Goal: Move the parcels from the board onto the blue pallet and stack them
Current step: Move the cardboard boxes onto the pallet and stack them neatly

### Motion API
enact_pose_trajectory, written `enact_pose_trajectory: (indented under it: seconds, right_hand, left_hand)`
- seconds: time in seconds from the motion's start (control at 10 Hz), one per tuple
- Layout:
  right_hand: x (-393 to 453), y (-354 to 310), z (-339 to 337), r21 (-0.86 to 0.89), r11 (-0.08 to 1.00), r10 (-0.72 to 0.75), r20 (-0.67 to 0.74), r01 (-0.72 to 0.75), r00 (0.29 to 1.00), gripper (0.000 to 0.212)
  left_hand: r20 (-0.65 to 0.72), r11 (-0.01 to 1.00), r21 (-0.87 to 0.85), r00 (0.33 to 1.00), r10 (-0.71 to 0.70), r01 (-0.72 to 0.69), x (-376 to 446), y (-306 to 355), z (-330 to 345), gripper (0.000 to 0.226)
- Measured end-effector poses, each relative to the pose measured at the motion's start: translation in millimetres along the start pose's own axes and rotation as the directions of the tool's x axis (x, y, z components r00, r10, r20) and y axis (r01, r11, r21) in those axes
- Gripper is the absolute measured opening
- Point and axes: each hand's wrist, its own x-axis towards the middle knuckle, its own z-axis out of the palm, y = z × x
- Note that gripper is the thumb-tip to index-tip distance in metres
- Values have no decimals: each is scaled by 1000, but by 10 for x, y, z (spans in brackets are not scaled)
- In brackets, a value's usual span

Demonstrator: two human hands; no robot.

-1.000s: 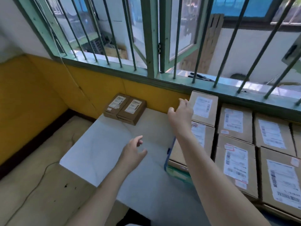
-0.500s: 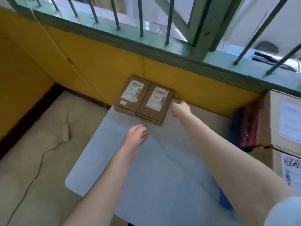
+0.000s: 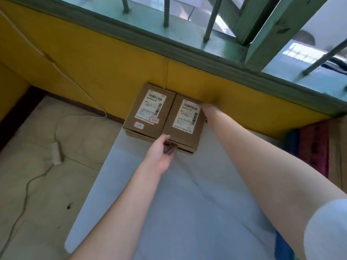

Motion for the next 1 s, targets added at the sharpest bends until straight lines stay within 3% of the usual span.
enact_pose_trajectory:
  seconds: [0.3,0.4,0.5,0.6,0.7,0.8,0.9,1.0]
  right_hand:
    - [-73,165,-146,19,1000,11,0,-11,1000,35]
    - [-283,224,-363,-20,1000,15,-6,-15,1000,34]
    - [-499,344,-776,117,992,43,24,-45,999,22]
    - [-760,408,-1348,215,976,-20,-6,21,1000,36]
    - [-1147,513,-2101,261,949,-158,-88,176,983,35]
    - [-1547,717,-3007,351,885,-275,-137,307,952,25]
    - [-1829,1116,-3887,373,850,-347,-134,372,928,31]
    - [-1939,1643,-4557,384,832,-380,-134,401,915,38]
  left_hand:
    - [97,934,346,993,65,-95,-179,-64,115,25]
    - [177,896,410,979,105,-170,-415,-274,139,27]
    - [252,872,429,958,136,-237,-710,-517,224,26]
    - [352,834,466,926,134,-297,-1026,-780,422,24]
    - [470,783,489,872,135,-385,-1375,-1167,729,39]
    - [603,742,447,781,163,-499,-1722,-1711,1111,52]
    - [690,655,446,701,184,-611,-2034,-2395,1534,64]
    - [710,604,438,668,222,-666,-2261,-3155,1925,70]
